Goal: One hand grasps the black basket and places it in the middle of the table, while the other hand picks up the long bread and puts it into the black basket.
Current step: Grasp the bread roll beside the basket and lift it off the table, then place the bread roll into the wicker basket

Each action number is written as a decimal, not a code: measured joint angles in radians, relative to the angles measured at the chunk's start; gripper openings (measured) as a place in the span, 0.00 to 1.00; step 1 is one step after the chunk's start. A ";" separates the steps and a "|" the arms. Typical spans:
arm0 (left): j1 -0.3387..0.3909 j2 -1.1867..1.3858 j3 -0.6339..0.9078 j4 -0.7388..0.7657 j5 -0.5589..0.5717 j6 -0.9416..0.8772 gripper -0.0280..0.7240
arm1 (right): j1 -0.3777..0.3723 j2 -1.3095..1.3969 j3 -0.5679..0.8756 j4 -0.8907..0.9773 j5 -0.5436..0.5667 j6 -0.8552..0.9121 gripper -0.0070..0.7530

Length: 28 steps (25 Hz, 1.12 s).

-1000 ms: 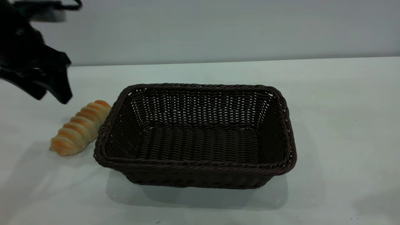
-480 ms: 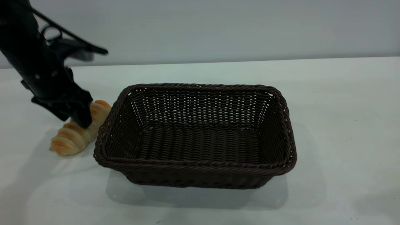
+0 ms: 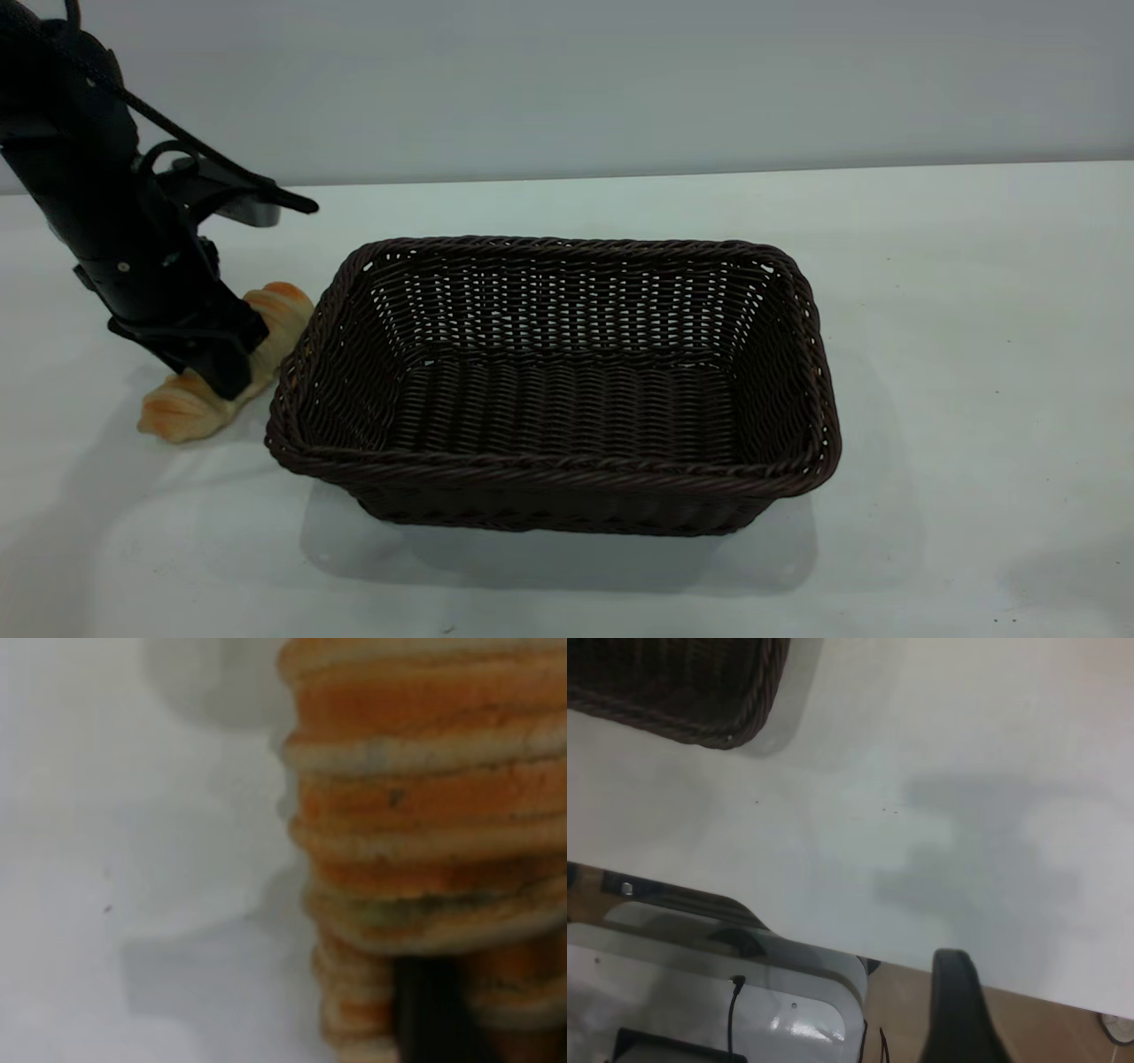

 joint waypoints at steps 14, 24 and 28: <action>-0.010 -0.331 0.002 0.042 0.055 -0.240 0.16 | 0.000 0.000 0.000 -0.001 0.000 0.000 0.68; -0.177 -0.402 0.006 -0.238 0.220 -0.003 0.15 | 0.000 0.000 0.000 -0.001 0.000 0.001 0.68; -0.243 -0.399 0.010 -0.352 0.245 0.073 0.15 | 0.000 0.000 0.000 -0.001 0.000 0.001 0.68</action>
